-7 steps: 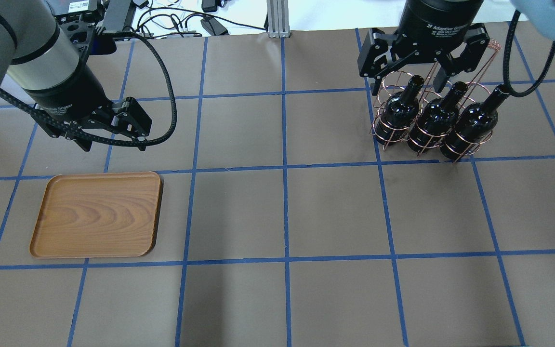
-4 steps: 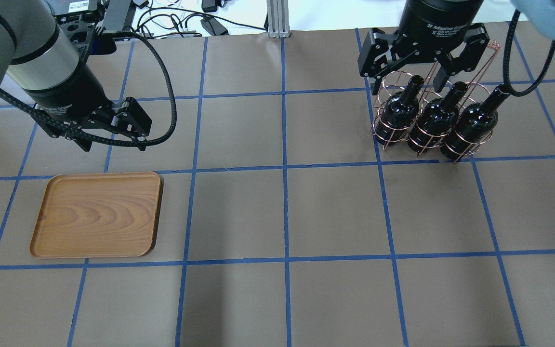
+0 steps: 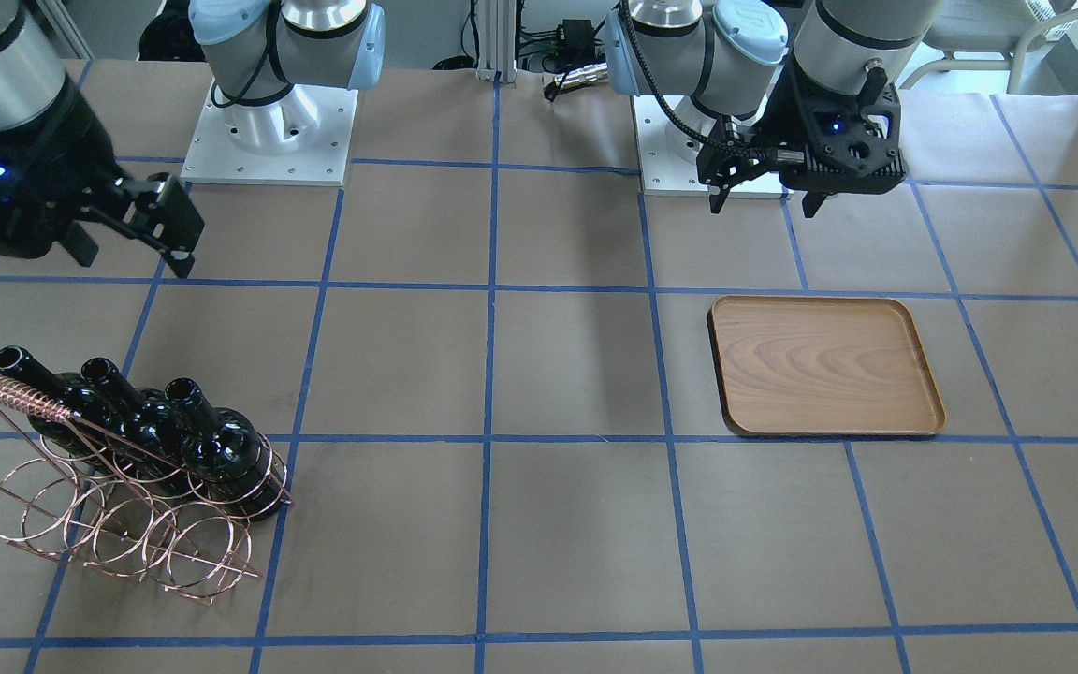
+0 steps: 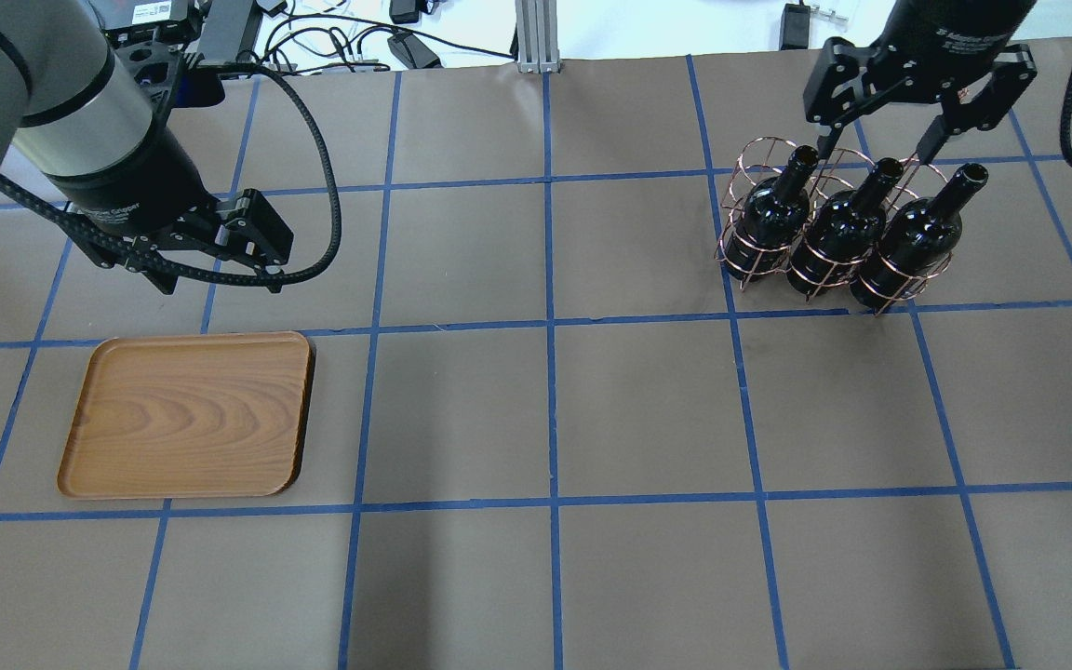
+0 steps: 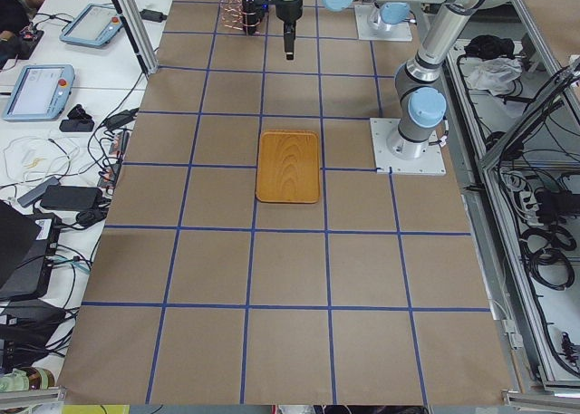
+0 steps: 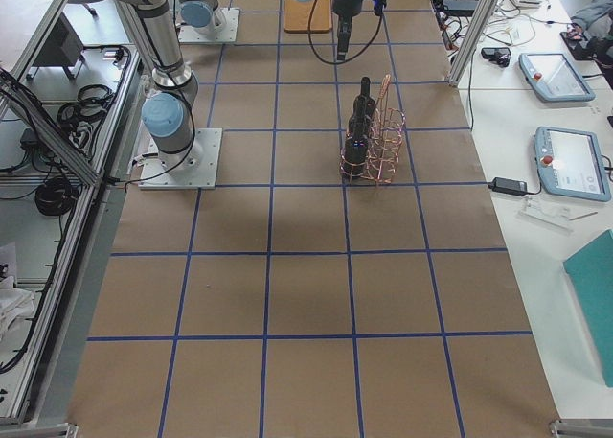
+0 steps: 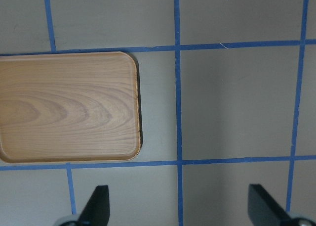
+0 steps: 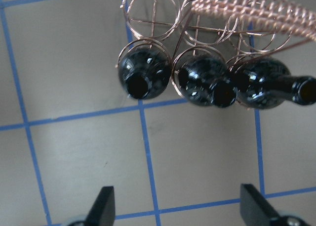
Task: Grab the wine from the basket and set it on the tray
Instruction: 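Move the right gripper over the copper wine rack toward the bottles, then lower the right gripper onto the nearest bottle's neck and close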
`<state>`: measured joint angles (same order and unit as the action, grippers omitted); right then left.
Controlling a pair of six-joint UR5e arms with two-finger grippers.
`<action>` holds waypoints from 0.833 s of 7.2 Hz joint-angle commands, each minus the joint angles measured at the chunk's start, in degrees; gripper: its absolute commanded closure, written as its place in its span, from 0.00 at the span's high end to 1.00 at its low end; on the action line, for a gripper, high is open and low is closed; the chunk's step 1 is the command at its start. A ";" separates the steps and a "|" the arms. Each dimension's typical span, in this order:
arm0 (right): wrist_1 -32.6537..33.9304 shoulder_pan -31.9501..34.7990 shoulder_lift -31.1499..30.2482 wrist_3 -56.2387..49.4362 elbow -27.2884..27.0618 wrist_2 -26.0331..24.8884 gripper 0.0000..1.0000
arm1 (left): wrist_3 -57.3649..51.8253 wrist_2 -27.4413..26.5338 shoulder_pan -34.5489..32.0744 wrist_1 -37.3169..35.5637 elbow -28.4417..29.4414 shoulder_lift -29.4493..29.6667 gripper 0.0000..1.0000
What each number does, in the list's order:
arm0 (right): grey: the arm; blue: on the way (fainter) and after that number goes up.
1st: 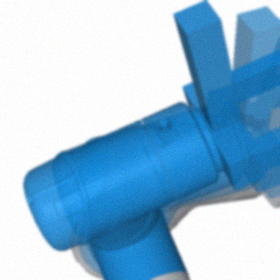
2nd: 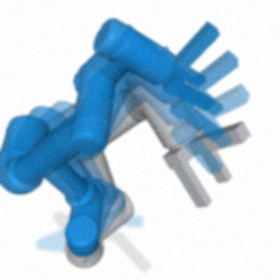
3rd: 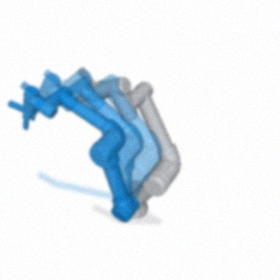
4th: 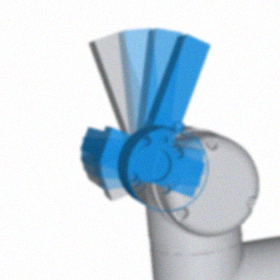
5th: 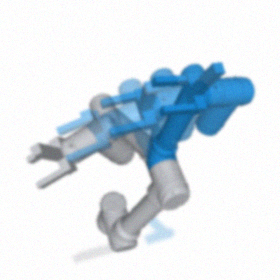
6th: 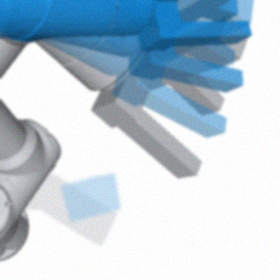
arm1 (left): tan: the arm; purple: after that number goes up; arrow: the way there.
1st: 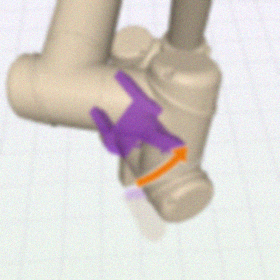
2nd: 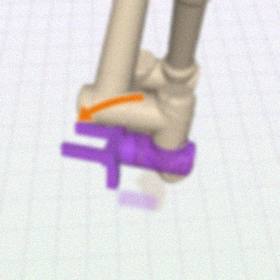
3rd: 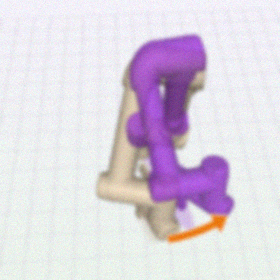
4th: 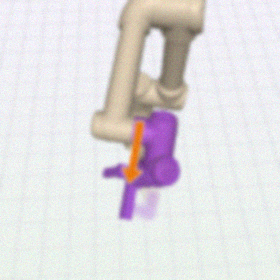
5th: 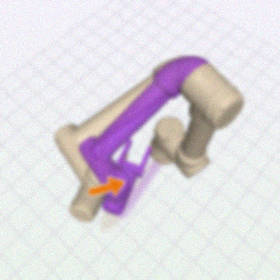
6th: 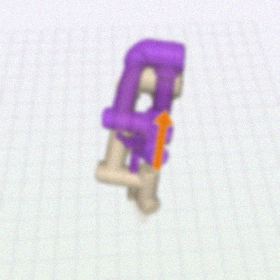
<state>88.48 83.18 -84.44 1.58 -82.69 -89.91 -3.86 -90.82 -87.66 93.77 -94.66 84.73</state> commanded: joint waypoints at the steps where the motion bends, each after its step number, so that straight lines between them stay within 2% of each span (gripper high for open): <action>1: 10.97 -2.58 3.40 -4.53 -4.13 -0.36 0.81 | -0.10 -0.06 -0.05 0.10 -0.08 -0.01 1.00; 2: 11.27 -2.59 5.06 -4.22 -4.84 -0.09 0.74 | -0.10 -0.06 -0.05 0.01 -0.08 -0.01 1.00; 6: 13.64 -4.08 8.24 -5.27 -5.20 -0.62 0.65 | -0.10 -0.15 0.04 0.10 0.00 -0.01 1.00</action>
<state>101.71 79.48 -77.18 -3.62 -87.83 -90.52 -3.95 -90.94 -87.63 93.80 -94.73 84.73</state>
